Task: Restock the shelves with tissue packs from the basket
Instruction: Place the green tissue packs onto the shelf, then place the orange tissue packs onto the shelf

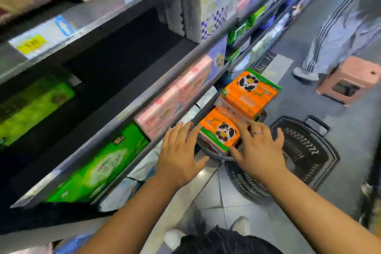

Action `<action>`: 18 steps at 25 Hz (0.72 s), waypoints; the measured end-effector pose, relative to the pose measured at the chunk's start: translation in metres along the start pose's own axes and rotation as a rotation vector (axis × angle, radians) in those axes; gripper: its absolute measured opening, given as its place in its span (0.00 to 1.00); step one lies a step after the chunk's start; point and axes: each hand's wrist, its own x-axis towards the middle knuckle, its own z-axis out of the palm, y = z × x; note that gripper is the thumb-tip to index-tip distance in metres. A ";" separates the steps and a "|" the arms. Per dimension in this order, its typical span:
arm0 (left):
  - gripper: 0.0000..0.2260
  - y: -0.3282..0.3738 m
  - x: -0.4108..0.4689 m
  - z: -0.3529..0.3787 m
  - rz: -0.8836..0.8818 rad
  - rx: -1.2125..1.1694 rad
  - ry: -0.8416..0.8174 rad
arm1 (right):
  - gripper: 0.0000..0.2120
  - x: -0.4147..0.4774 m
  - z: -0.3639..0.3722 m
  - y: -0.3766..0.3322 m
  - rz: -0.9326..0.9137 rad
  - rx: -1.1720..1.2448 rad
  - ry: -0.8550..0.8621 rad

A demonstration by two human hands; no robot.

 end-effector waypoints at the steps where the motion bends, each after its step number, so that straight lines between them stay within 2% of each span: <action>1: 0.35 0.015 0.005 0.010 0.004 -0.019 -0.005 | 0.34 -0.002 0.003 0.016 0.021 0.000 -0.056; 6: 0.37 0.069 0.026 0.057 0.007 -0.017 -0.065 | 0.34 -0.003 0.020 0.081 0.061 0.031 -0.152; 9: 0.38 0.084 0.040 0.070 0.006 0.020 -0.176 | 0.34 0.004 0.033 0.103 0.092 0.062 -0.181; 14: 0.39 0.074 0.080 0.083 0.001 0.016 -0.238 | 0.34 0.027 0.057 0.120 0.158 0.085 -0.253; 18: 0.38 0.051 0.141 0.104 0.097 0.038 -0.309 | 0.37 0.065 0.076 0.129 0.254 0.096 -0.292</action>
